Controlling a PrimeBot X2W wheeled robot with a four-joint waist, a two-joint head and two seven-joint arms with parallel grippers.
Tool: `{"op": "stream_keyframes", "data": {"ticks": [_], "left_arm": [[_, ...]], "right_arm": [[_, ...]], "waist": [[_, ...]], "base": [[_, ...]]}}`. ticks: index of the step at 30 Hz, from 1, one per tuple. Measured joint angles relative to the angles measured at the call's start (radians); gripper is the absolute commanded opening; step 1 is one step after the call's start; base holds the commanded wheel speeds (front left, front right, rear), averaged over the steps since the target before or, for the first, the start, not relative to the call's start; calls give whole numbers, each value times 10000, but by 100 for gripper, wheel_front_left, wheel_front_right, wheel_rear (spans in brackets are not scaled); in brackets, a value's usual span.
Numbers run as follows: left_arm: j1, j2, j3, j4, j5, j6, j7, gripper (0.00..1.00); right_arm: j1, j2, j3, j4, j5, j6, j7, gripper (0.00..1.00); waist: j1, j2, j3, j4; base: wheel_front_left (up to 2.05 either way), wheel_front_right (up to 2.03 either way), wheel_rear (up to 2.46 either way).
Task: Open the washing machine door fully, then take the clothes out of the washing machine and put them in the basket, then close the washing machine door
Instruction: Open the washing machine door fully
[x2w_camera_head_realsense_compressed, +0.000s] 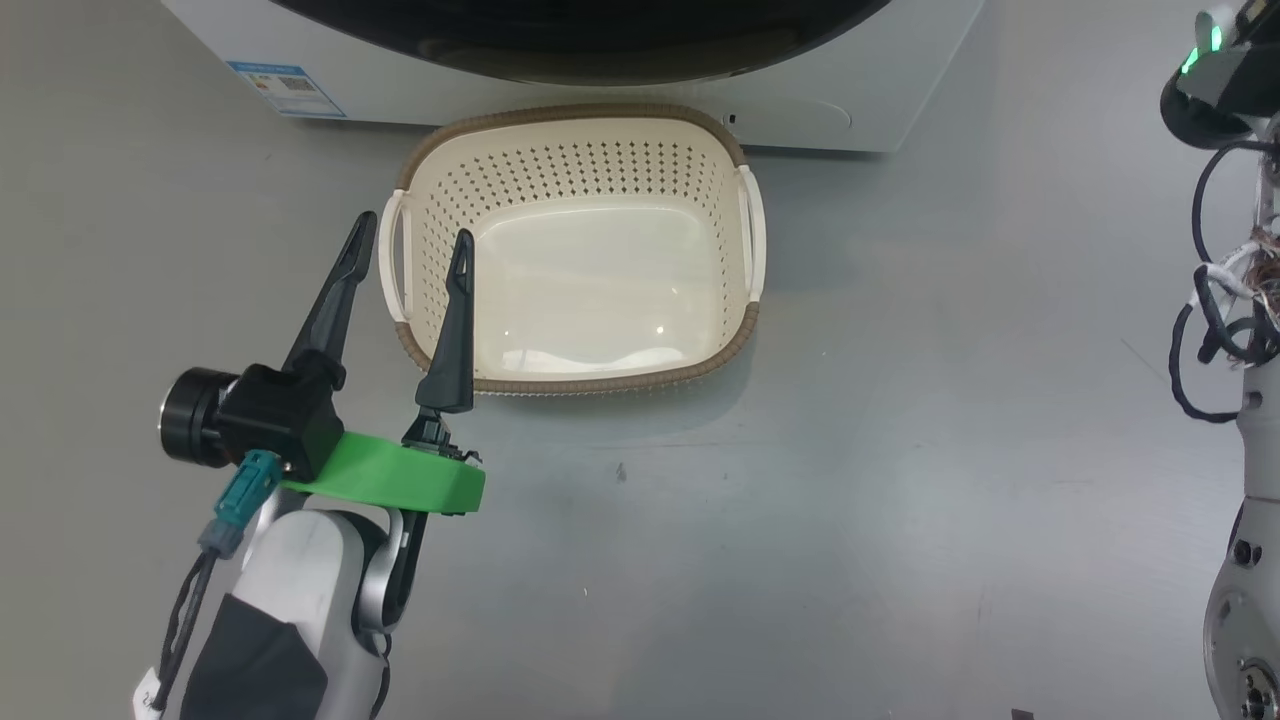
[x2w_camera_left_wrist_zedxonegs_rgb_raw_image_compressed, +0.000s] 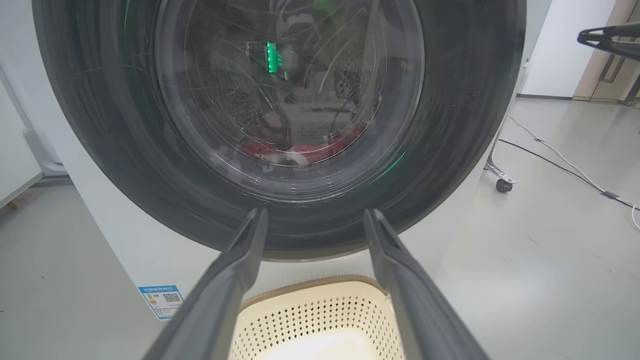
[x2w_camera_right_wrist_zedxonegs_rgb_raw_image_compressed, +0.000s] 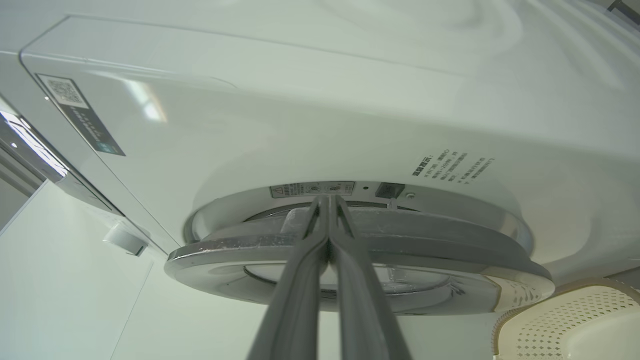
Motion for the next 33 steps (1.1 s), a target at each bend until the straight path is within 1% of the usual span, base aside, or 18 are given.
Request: {"op": "stream_keyframes", "data": {"ticks": [2, 4, 6, 12, 14, 19, 24, 33], "left_arm": [[-127, -8, -19, -54, 94, 0, 0, 100], [-225, -17, -35, -150, 113, 2, 0, 100], [-297, -21, -42, -247, 121, 35, 0, 100], [-401, -50, -215, -293, 140, 35, 0, 100], [-407, -54, -293, -305, 136, 35, 0, 100], [-518, -58, -437, -382, 31, 46, 0, 100], [-640, -65, -604, -414, -182, 92, 0, 100], [-648, -65, -637, -428, -209, 228, 0, 100]], "right_arm": [[-344, -2, 10, 121, 59, -90, 165, 0], [-662, 0, 73, 230, 151, -107, 362, 0], [-971, 21, 148, 353, 276, -255, 520, 0], [-1691, -82, 384, 894, 290, -510, 903, 0], [-1878, -117, 522, 1085, 268, -546, 1047, 0], [-2313, -125, 669, 1503, 265, -803, 1225, 0], [-2740, -280, 729, 1822, 215, -878, 1406, 0], [-3150, -309, 727, 2359, 309, -861, 1735, 0]], "waist": [[0, 0, 146, 81], [0, 0, 273, 171], [0, 0, 392, 254], [-1, 0, 670, 501], [-1, 0, 736, 576], [-1, 0, 869, 712], [0, 0, 978, 857], [-1, 0, 1083, 942]], "base": [[0, 0, 0], [0, 0, 0], [0, 0, 0], [0, 0, 0], [0, 0, 0], [0, 0, 0], [0, 0, 0], [0, 0, 0]]}}
